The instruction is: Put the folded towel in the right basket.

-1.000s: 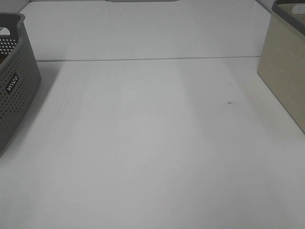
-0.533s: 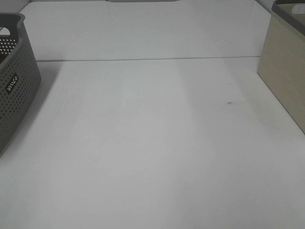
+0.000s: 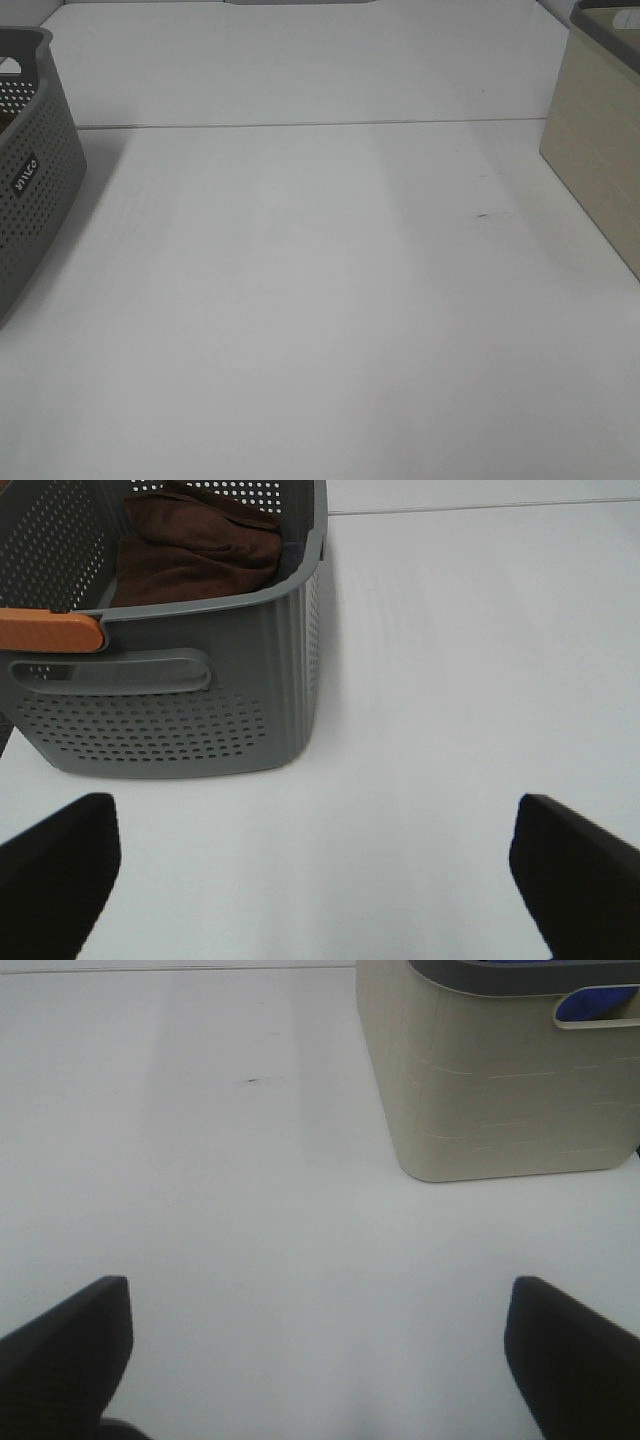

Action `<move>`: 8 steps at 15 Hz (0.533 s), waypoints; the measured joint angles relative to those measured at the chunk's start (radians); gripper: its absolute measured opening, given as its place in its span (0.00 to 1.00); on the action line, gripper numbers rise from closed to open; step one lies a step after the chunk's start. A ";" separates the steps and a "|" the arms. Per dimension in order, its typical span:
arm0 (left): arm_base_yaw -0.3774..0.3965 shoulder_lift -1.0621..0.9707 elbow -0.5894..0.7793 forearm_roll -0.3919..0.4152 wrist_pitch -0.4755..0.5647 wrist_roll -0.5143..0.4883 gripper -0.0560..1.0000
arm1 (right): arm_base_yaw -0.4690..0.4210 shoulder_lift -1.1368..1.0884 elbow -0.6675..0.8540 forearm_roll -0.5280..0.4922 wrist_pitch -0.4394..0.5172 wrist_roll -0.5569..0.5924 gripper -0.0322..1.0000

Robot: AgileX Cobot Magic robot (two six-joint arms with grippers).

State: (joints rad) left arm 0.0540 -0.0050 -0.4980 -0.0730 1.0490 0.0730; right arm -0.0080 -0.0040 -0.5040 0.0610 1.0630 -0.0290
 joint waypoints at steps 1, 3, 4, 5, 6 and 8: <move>0.000 0.000 0.000 0.000 0.000 0.000 0.99 | 0.000 0.000 0.000 0.000 0.000 0.005 0.96; 0.000 0.000 0.000 0.000 0.000 0.000 0.99 | 0.000 0.000 0.000 0.000 0.000 0.013 0.96; 0.000 0.000 0.000 0.000 0.000 0.000 0.99 | 0.000 0.000 0.000 0.000 0.000 0.014 0.96; 0.000 0.000 0.000 0.000 0.000 0.000 0.99 | 0.000 0.000 0.000 0.000 0.000 0.014 0.96; 0.000 0.000 0.000 0.000 0.000 0.000 0.99 | 0.000 0.000 0.000 0.000 0.000 0.014 0.96; 0.000 0.000 0.000 0.000 0.000 0.000 0.99 | 0.000 0.000 0.000 0.000 0.000 0.014 0.96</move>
State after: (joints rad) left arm 0.0540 -0.0050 -0.4980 -0.0730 1.0490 0.0730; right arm -0.0080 -0.0040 -0.5040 0.0610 1.0630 -0.0150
